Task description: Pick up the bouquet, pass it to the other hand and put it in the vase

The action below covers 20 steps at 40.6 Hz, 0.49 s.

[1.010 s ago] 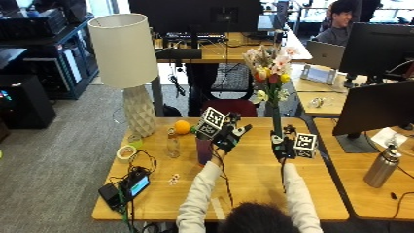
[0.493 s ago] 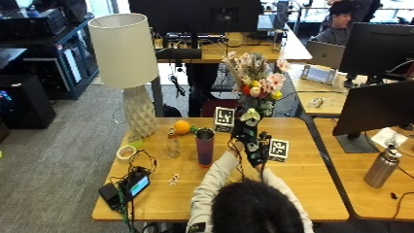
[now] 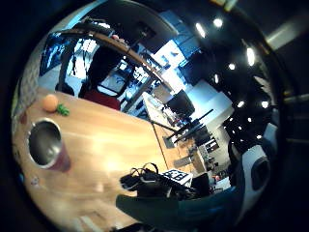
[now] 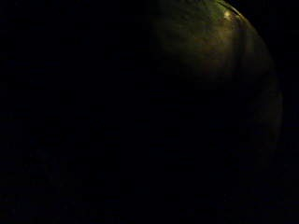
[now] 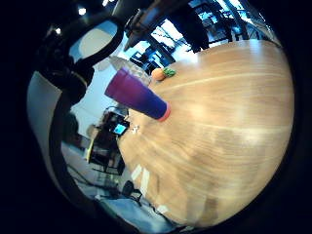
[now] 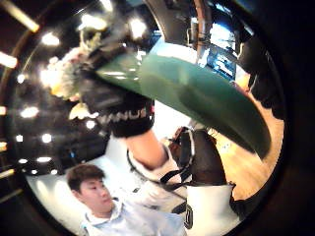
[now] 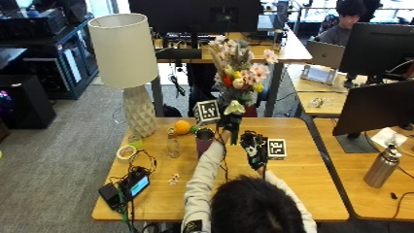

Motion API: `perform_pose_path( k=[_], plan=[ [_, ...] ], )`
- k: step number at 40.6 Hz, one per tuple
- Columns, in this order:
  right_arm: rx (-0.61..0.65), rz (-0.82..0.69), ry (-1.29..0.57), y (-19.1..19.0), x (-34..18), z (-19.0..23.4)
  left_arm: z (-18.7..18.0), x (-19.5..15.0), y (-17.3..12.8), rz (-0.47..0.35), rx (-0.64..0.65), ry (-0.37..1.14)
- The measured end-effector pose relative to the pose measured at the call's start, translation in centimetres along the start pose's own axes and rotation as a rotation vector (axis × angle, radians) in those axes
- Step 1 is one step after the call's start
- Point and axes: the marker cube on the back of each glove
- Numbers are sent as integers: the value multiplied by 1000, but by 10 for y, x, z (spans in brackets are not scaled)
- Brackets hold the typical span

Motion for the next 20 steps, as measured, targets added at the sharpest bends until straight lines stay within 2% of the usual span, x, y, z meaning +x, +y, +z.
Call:
perform_pose_path(
  k=[4, 8, 13, 17, 20],
  plan=[
    [40, 51, 68, -2, 9, -15, -27, 13, -30, -1, 51, -44],
    [50, 95, -4, -4, 3, -25, -59, 25, -61, 28, 111, -54],
    [62, 25, 90, -8, 20, -40, -86, 21, -81, 76, 162, -107],
    [75, -49, 170, -15, 38, -48, -99, 7, -87, 74, 182, -142],
    [85, -106, 187, -20, 42, -50, -99, 2, -89, 116, 180, -46]
  ],
)
